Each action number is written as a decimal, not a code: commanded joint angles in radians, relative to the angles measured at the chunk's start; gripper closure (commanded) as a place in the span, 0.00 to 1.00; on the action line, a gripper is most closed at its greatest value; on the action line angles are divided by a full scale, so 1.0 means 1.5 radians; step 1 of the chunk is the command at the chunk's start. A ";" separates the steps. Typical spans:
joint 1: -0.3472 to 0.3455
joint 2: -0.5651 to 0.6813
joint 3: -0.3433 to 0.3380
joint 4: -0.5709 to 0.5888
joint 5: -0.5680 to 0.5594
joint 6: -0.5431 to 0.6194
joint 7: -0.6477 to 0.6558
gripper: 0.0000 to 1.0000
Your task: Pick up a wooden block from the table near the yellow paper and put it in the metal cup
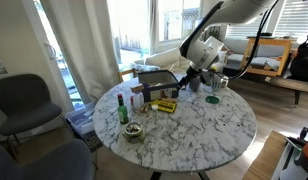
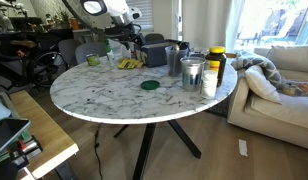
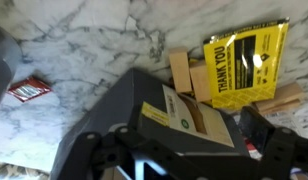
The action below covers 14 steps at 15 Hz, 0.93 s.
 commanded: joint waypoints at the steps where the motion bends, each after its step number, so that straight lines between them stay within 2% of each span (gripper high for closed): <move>1: -0.041 0.061 0.050 0.069 0.157 0.004 -0.129 0.00; 2: -0.042 0.073 0.047 0.075 0.164 -0.010 -0.134 0.00; 5: -0.032 0.095 0.033 0.059 0.128 -0.028 -0.073 0.00; 8: -0.052 0.130 0.059 0.095 0.189 -0.025 -0.161 0.00; 9: -0.053 0.144 0.060 0.106 0.194 -0.025 -0.167 0.00; 12: -0.057 0.176 0.061 0.132 0.193 -0.039 -0.189 0.00; 14: -0.059 0.192 0.054 0.138 0.161 -0.068 -0.189 0.00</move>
